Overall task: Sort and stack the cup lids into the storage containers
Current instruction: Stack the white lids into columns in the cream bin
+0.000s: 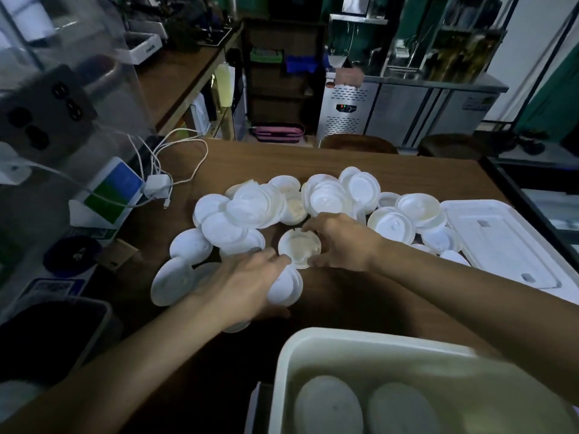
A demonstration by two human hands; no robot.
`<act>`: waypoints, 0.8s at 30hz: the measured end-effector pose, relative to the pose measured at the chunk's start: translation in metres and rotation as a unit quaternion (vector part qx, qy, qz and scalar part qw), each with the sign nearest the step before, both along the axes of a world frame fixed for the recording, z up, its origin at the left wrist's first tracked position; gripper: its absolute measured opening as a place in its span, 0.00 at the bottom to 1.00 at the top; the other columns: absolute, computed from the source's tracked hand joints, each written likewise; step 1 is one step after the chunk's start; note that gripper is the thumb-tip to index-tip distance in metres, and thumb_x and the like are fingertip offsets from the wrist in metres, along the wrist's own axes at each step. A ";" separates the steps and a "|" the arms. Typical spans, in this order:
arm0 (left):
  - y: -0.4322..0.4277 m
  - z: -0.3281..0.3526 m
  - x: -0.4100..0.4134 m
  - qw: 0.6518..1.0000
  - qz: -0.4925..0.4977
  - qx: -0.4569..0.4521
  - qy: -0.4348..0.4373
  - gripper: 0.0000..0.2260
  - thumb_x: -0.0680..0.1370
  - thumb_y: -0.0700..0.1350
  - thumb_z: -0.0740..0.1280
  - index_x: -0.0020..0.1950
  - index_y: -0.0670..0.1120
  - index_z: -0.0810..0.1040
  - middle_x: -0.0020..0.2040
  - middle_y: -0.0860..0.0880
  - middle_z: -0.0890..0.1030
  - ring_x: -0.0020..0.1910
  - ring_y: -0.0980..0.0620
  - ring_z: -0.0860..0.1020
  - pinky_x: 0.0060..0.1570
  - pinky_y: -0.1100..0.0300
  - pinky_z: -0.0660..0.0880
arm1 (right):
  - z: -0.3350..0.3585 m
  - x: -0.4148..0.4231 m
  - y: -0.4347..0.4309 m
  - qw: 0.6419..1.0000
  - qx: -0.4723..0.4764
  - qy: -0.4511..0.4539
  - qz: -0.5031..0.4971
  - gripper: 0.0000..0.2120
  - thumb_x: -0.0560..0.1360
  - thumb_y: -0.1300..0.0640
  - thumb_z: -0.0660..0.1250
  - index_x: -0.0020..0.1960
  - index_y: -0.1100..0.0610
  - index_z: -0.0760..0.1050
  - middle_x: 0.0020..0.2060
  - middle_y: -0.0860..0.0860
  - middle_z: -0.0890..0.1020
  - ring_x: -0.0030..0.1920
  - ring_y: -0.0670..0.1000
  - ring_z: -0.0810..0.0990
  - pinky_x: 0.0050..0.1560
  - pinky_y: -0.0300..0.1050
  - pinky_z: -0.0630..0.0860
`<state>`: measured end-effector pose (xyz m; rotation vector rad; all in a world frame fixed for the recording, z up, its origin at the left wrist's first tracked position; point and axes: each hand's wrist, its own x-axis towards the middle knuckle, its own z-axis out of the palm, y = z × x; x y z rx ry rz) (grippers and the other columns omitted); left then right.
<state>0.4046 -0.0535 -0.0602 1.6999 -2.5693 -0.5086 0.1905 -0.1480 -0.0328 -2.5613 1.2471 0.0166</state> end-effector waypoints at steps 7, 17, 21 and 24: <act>-0.003 -0.007 0.004 0.999 -0.007 -0.028 -0.014 0.34 0.69 0.64 0.76 0.70 0.52 0.70 0.63 0.51 0.77 0.57 0.48 0.78 0.55 0.52 0.78 | -0.022 0.005 0.000 0.999 0.035 0.019 -0.013 0.45 0.70 0.46 0.79 0.80 0.49 0.59 0.69 0.51 0.71 0.70 0.54 0.72 0.65 0.54 0.75; -0.006 0.007 0.002 0.999 0.016 -0.002 0.028 0.16 0.68 0.62 0.71 0.38 0.60 0.64 0.43 0.59 0.67 0.44 0.62 0.70 0.43 0.60 0.68 | -0.016 0.001 -0.002 0.997 0.064 -0.037 -0.035 0.42 0.63 0.42 0.83 0.71 0.50 0.70 0.60 0.46 0.65 0.61 0.50 0.72 0.66 0.52 0.73; -0.001 0.016 0.005 0.998 0.018 -0.001 0.066 0.11 0.69 0.57 0.72 0.45 0.62 0.72 0.44 0.60 0.72 0.42 0.61 0.70 0.45 0.60 0.70 | -0.010 -0.001 0.000 0.996 0.061 -0.058 -0.035 0.42 0.66 0.44 0.82 0.75 0.50 0.68 0.63 0.45 0.70 0.66 0.50 0.72 0.66 0.45 0.70; 0.002 0.024 0.007 0.996 0.018 0.005 0.093 0.18 0.69 0.60 0.76 0.54 0.59 0.76 0.51 0.61 0.77 0.49 0.60 0.74 0.53 0.56 0.76 | -0.003 -0.005 0.000 0.996 0.063 -0.055 -0.038 0.43 0.67 0.46 0.83 0.76 0.50 0.67 0.67 0.48 0.75 0.68 0.52 0.73 0.67 0.48 0.72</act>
